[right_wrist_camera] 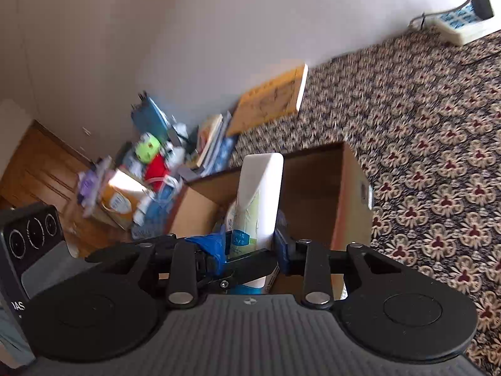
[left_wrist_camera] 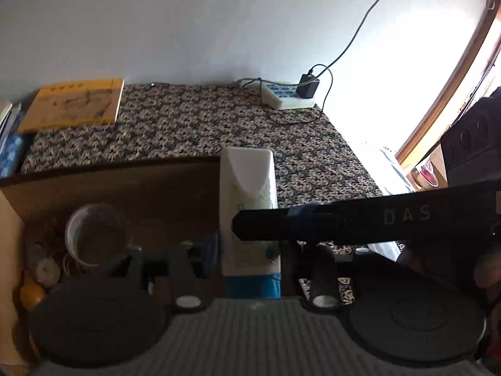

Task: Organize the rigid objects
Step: 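Lift the lotion tube with the right tool and carry it into the box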

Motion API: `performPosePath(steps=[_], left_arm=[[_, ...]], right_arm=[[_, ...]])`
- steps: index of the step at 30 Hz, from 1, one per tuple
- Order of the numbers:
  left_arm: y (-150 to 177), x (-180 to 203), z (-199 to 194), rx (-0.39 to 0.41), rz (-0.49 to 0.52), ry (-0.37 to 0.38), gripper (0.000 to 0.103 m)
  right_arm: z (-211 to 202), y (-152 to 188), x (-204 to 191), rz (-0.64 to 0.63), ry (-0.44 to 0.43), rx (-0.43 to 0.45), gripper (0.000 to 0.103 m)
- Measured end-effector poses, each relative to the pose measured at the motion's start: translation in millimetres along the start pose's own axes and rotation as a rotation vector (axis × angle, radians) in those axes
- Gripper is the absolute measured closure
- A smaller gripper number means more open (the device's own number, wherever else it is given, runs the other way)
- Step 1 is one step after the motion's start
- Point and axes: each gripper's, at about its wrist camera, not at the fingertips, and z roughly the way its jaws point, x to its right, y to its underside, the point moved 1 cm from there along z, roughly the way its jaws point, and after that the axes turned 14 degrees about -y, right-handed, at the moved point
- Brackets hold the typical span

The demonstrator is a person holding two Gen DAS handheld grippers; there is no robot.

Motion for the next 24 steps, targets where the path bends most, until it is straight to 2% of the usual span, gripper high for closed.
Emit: performPosePath(steps=[4,10,15,24], left_arm=[[4,-29,27,-0.075,-0.041,0.015,0.068],[3,-47,56,-0.182,-0.085,0.014,0.068],[-3,-57,80,-0.267,-0.105,-0.018,0.068],[2,-68,100,-0.363,-0.107,-0.082,0.068]], right_arm=[[36,-9,9,0.014,0.066,-0.109,0.087],[72,-11,6,0.004,0.172,-0.233,0.087],[95,-12,14,0.008,0.243,-0.264,0.087],[116,-5,24,0.037,0.281,-0.260,0.086]])
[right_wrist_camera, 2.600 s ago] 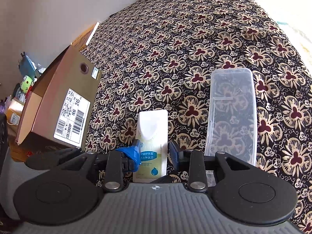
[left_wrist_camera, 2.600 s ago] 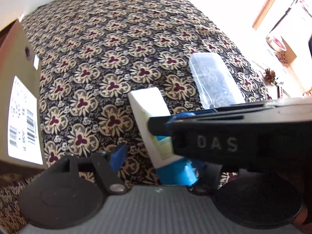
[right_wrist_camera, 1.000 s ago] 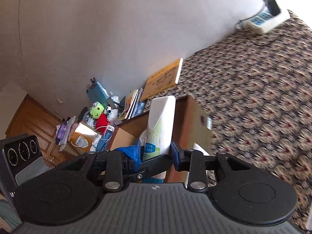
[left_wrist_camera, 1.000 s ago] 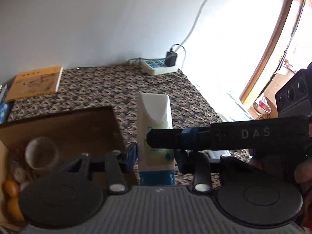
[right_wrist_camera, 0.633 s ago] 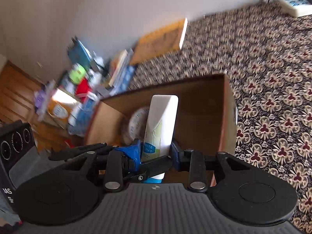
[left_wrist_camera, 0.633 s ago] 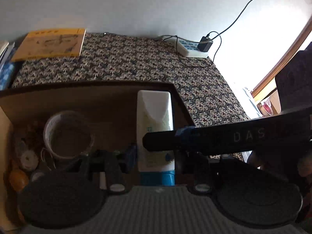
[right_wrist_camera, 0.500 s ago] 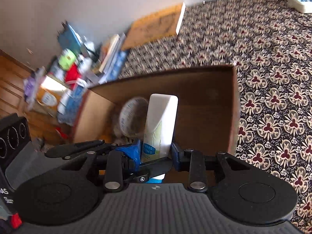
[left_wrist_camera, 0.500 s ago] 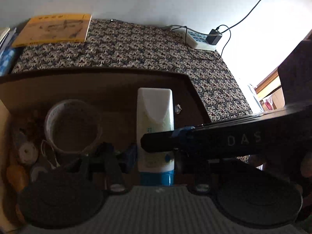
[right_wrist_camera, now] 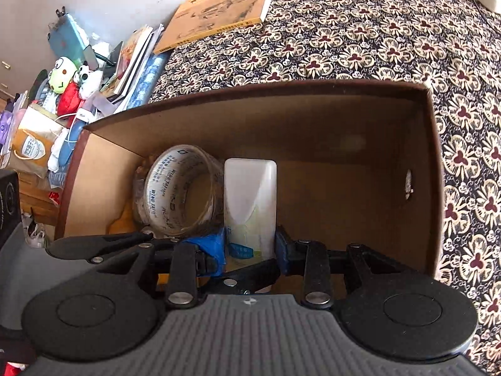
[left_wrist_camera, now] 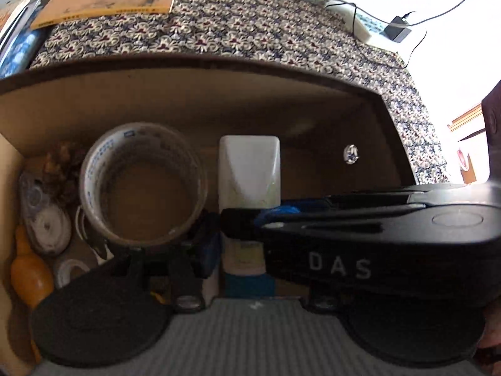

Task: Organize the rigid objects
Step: 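Open the right tool to release the lotion tube in the box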

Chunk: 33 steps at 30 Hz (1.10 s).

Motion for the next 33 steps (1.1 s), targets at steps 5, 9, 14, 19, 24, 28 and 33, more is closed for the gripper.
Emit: performPosePath(steps=[5,9,14,19,24,28,33], left_arm=[[-2,-2,4,-0.020,-0.004,-0.019,0.071],[-2,-2,0,-0.006,0.006,-0.031,0.071],[-2,-2,-16,0.026,0.024,-0.034,0.071],[-2,4,-42,0.095,0.058,-0.054,0.070],[1,17,-67,0.176,0.108,-0.119,0.066],[10,24,-84,0.223,0.134,-0.160,0.055],[22,34,-98,0.269,0.155,-0.228,0.051]], right_arm=[[8,-2,-3,-0.008,0.040,0.015,0.086],[6,-3,-4,-0.002,0.041,0.029,0.086],[-15,-8,-7,0.007,0.031,0.084,0.086],[-47,-7,-12,0.021,0.012,0.166,0.086],[-75,0,-16,0.032,-0.014,0.230,0.086],[-90,10,-19,0.039,-0.039,0.264,0.086],[-102,25,-22,0.035,-0.066,0.284,0.086]])
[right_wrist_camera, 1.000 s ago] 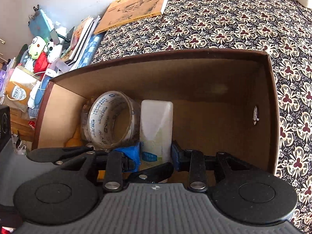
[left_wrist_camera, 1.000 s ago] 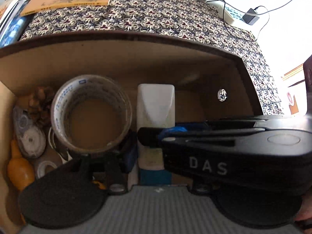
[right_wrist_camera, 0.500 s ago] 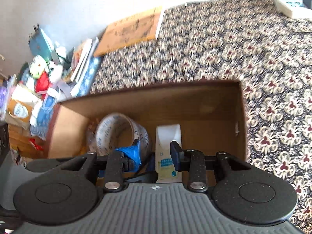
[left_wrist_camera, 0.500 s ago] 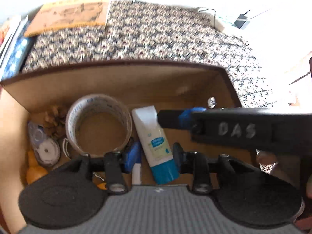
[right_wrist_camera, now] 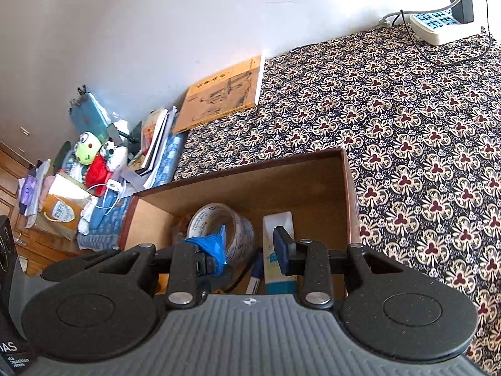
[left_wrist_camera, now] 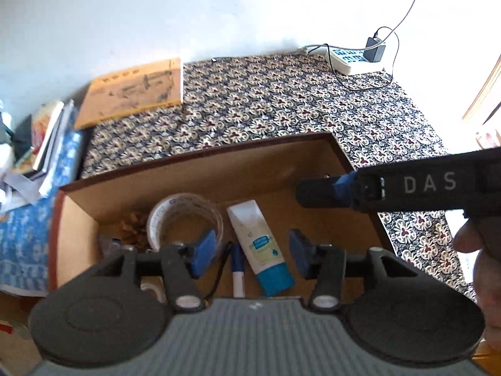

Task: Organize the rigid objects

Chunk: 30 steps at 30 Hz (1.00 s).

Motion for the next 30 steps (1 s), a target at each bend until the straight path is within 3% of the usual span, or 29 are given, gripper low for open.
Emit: performPosePath(steps=[17,30], left_arm=[[55,40,-64,0.024,-0.072,-0.187,0.044],[100,83,-80,-0.025,-0.125,-0.320,0.039]], right_arm=[[-58,59,-9,-0.052,-0.130,-0.030,0.086],[-89,106,4,-0.116,-0.138,-0.042,0.086]])
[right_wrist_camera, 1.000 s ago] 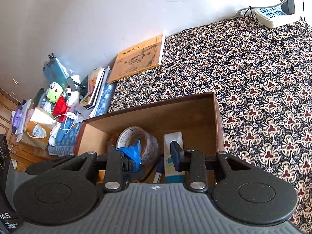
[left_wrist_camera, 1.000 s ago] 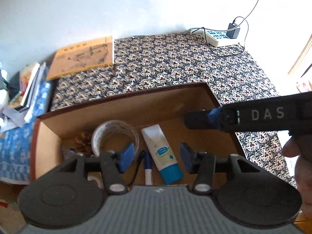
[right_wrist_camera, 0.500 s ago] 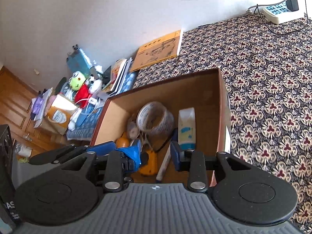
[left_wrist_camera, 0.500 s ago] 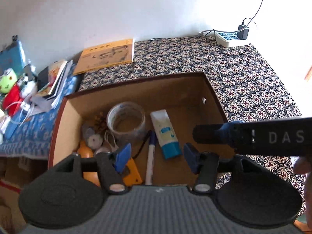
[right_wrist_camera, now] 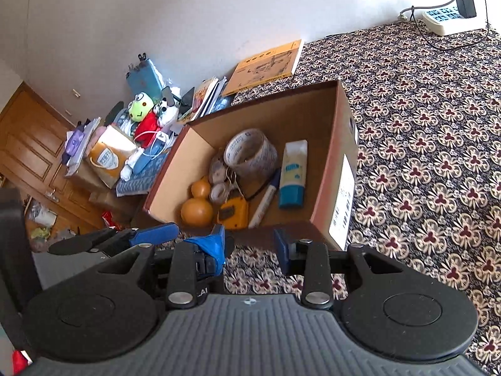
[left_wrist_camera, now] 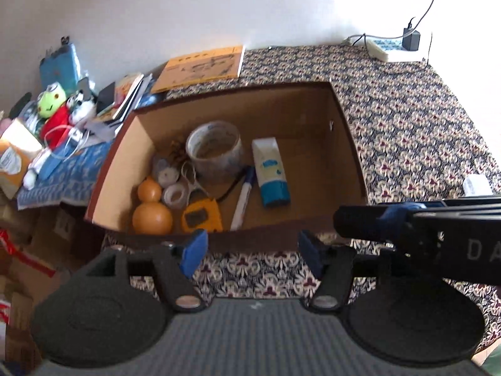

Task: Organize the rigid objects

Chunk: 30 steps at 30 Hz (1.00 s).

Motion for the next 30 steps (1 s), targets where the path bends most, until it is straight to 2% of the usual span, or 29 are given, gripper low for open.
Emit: performPosePath(steps=[6,12,22,30], left_arm=[[17,14,2,-0.042,0.014,-0.026,0.038],[28,29,7,-0.078,0.044,-0.019,0.038],[42,57,21,-0.108,0.143,0.037,0.038],[50,58,45,-0.137,0.246,0.107,0.037]], right_arm=[[-7,17,12,0.024,0.014,0.004,0.086],[-15,33,26,0.056,0.039,0.025,0.086],[-22,60,56,0.183,0.092,0.039,0.085],[-19,78,61,0.280,0.185,0.093,0.085]])
